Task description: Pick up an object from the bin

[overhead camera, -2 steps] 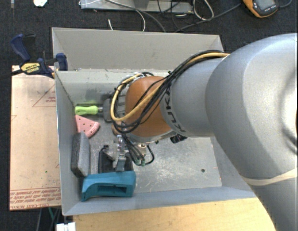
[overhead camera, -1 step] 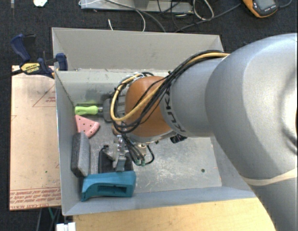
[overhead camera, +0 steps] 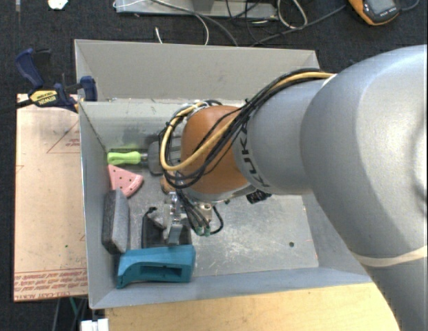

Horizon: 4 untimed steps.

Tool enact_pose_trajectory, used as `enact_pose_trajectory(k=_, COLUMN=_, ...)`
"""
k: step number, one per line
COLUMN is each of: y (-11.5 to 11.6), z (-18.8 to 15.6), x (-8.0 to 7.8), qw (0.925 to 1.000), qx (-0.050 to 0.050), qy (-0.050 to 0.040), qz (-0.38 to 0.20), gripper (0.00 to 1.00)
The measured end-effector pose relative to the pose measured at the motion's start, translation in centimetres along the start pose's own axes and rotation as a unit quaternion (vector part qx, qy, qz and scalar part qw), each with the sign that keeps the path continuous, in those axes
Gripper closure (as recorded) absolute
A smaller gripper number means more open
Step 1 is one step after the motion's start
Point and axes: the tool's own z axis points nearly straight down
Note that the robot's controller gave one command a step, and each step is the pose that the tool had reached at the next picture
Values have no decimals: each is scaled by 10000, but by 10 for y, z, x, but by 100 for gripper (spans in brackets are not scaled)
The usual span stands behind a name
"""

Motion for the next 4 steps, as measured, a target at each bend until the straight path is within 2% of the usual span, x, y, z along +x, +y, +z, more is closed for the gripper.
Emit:
enact_pose_trajectory(k=1, y=1, z=-11, x=-1, qw=10000, qx=-11, qy=-17, qz=1, gripper=100)
enact_pose_trajectory(k=2, y=0, z=-45, x=2, qw=10000, qx=6, qy=34, qz=0, gripper=100)
enact_pose_trajectory(k=4, y=2, z=-134, x=1, qw=10000, qx=-5, qy=28, qz=-3, gripper=100)
